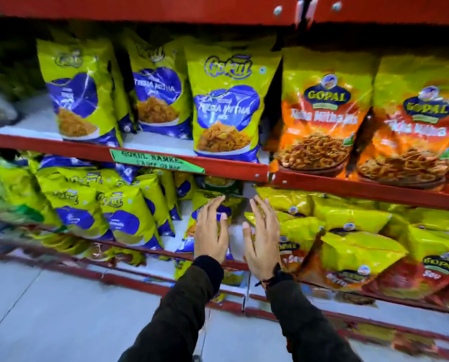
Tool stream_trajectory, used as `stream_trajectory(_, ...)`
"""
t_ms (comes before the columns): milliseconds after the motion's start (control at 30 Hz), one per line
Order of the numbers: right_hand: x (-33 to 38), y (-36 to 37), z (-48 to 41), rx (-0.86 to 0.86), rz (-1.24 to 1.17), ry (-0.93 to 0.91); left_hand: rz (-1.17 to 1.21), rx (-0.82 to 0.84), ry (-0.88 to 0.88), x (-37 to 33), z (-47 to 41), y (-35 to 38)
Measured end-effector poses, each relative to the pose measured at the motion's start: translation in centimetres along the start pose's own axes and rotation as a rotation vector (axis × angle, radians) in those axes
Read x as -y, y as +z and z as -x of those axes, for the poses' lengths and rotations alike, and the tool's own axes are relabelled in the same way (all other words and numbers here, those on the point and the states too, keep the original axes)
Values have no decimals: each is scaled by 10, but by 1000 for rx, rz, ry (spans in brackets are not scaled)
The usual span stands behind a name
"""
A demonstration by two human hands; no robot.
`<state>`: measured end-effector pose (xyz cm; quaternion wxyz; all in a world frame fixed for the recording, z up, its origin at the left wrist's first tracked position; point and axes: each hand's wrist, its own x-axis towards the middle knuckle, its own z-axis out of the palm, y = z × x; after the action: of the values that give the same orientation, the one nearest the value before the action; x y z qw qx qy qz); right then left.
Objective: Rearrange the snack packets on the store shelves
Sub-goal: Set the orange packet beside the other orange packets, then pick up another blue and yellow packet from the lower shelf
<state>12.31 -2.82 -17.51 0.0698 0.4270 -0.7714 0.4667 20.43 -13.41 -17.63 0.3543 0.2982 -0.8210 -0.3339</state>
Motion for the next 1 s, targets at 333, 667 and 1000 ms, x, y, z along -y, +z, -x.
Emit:
stream_trajectory(333,-9,113,-4,135,-101,230,3,94,-122,125,-35,-4)
stream_trajectory(667,-62,163,-31,227,-426,1127,221,359,-898,179,-63,26)
stream_trajectory(1000,-39,142,-1,-156,-654,1163,401,94,-896,157,-32,1)
